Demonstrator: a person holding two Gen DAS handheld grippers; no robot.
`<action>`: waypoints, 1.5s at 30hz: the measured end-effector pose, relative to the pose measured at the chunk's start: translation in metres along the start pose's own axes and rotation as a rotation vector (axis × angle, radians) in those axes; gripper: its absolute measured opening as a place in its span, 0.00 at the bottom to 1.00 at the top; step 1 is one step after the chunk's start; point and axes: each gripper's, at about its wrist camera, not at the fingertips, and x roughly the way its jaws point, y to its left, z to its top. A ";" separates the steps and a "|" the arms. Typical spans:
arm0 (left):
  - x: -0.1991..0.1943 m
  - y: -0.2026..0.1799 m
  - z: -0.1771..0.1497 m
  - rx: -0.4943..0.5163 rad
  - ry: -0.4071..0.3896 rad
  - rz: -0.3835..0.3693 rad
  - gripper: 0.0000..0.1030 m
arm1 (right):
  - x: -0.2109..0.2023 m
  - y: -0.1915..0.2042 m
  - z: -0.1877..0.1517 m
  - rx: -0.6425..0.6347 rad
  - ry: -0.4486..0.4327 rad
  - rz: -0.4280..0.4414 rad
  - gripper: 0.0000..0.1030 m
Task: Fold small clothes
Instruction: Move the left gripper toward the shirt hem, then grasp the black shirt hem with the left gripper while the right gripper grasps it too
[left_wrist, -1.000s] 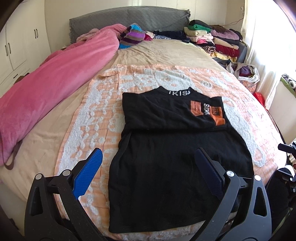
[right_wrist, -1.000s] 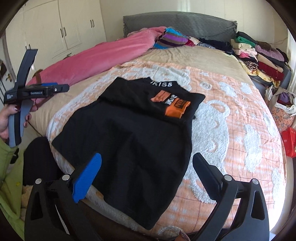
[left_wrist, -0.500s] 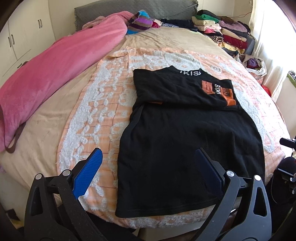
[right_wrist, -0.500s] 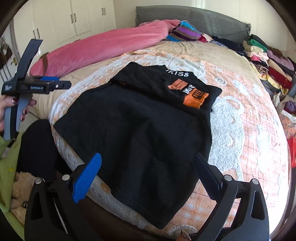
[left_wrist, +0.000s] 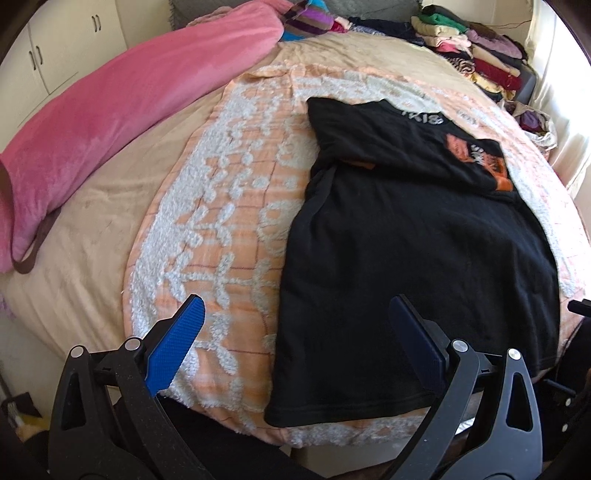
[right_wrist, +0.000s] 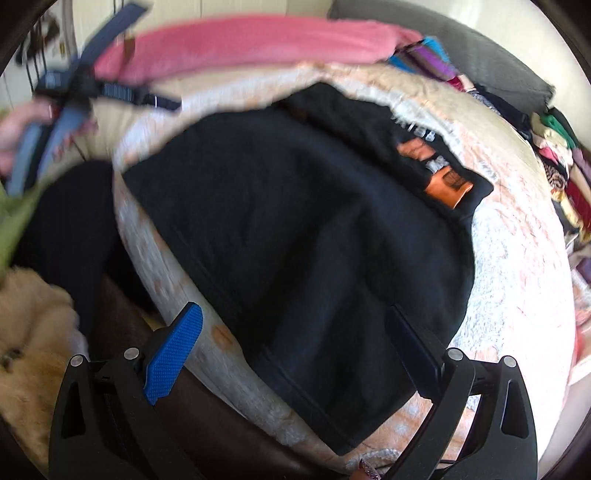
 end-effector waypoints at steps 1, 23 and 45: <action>0.004 0.003 -0.002 -0.003 0.007 0.003 0.91 | 0.005 0.004 0.000 -0.019 0.022 -0.001 0.96; 0.057 0.003 -0.022 -0.086 0.148 -0.183 0.23 | 0.045 -0.001 -0.003 -0.056 0.141 -0.110 0.16; 0.035 0.009 0.079 -0.263 -0.028 -0.391 0.04 | -0.002 -0.110 0.073 0.168 -0.207 -0.155 0.11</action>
